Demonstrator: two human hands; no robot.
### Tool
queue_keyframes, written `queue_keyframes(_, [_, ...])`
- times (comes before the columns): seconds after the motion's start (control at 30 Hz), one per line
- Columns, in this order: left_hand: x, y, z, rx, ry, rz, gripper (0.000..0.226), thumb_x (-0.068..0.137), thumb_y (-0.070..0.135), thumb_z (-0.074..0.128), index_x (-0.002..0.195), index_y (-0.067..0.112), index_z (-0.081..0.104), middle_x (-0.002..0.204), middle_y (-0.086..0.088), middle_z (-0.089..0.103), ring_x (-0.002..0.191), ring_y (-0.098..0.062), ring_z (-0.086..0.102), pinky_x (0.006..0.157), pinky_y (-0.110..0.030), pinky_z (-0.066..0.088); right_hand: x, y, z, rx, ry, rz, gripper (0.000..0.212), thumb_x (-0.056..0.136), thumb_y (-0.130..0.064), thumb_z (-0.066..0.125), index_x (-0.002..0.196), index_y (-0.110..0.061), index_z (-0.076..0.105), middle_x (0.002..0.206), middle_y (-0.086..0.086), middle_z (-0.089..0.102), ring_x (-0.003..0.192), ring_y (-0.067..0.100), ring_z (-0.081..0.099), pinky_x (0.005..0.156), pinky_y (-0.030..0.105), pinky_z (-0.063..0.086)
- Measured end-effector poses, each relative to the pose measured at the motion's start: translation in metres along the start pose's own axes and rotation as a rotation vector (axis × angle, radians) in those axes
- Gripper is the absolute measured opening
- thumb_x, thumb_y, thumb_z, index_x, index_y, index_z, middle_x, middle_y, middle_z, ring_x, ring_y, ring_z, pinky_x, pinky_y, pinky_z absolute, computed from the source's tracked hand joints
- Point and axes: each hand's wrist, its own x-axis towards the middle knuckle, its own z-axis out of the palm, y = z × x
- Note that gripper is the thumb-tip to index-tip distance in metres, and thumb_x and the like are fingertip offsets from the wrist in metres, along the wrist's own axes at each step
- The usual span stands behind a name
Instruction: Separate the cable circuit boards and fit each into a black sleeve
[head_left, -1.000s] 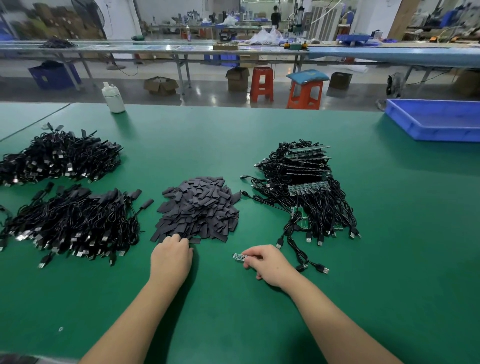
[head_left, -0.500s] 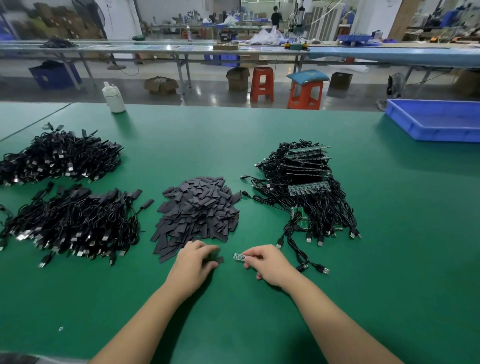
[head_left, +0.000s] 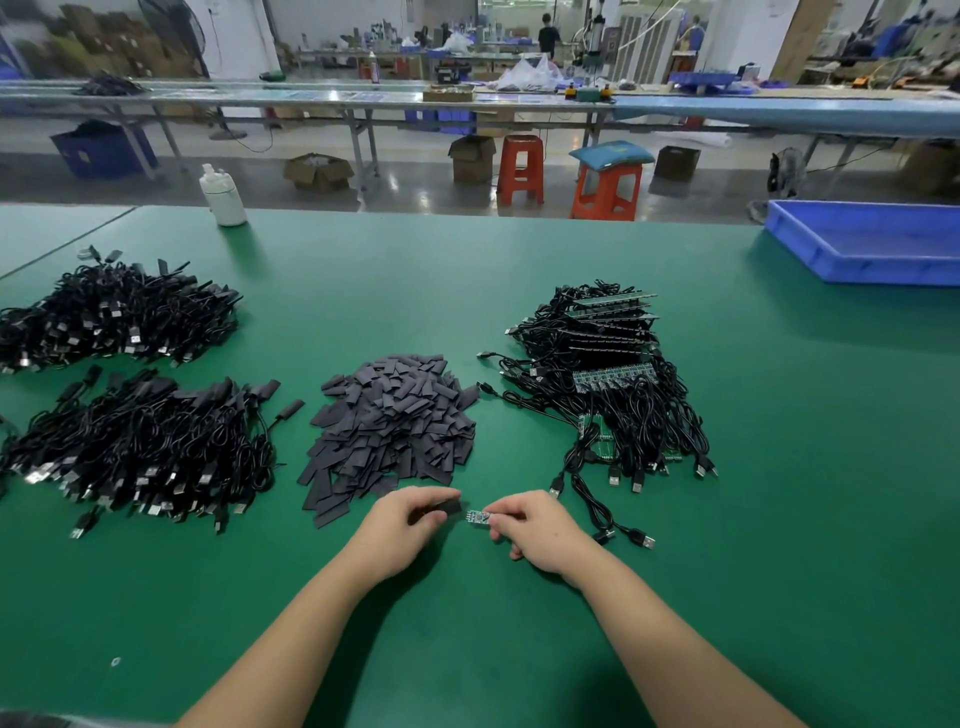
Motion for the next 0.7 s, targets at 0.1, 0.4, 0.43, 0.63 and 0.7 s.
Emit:
queue_keyframes(0.1, [0.001,-0.001,0.002,0.005,0.011,0.004,0.027,0.096,0.02,0.062,0.119,0.032,0.069,0.093,0.005,0.06,0.079,-0.005,0.056,0.072,-0.02,0.042,0.001,-0.001,-0.002,0.01,-0.001,-0.004,0.017,0.098,-0.022,0.058,0.095,-0.033,0.07,0.075,-0.01,0.07,0.055,0.009,0.053,0.069,0.036,0.055])
queue_keyframes(0.4, [-0.001,-0.002,0.003,0.13,0.017,0.095,0.037,0.09,0.033,0.07,0.125,0.022,0.066,0.1,0.009,0.063,0.085,-0.003,0.058,0.078,-0.018,0.045,0.0,-0.009,-0.003,0.01,-0.01,-0.022,0.021,0.099,-0.018,0.056,0.114,-0.02,0.07,0.074,-0.01,0.068,0.052,0.006,0.052,0.064,0.029,0.053])
queue_keyframes(0.43, [-0.002,-0.001,0.001,0.178,0.024,0.12,0.036,0.091,0.035,0.068,0.125,0.022,0.067,0.101,0.009,0.064,0.09,-0.005,0.058,0.082,-0.019,0.044,0.0,-0.009,-0.004,0.007,-0.011,-0.021,0.022,0.099,-0.017,0.056,0.116,-0.018,0.07,0.075,-0.009,0.068,0.052,0.006,0.052,0.064,0.027,0.053])
queue_keyframes(0.63, [-0.005,0.0,-0.004,0.225,0.095,0.241,0.027,0.096,0.035,0.061,0.119,0.024,0.07,0.09,0.013,0.064,0.082,0.0,0.056,0.075,-0.011,0.041,-0.002,-0.009,-0.008,0.009,-0.015,-0.012,0.023,0.1,-0.016,0.055,0.118,-0.016,0.068,0.08,-0.007,0.069,0.054,0.005,0.052,0.063,0.023,0.053])
queue_keyframes(0.7, [-0.006,0.0,-0.004,0.228,0.097,0.263,0.026,0.096,0.034,0.061,0.118,0.024,0.071,0.09,0.012,0.065,0.081,-0.002,0.057,0.075,-0.012,0.042,-0.002,-0.009,-0.009,0.024,-0.02,-0.011,0.023,0.1,-0.016,0.055,0.117,-0.017,0.069,0.08,-0.007,0.069,0.055,0.006,0.053,0.066,0.025,0.054])
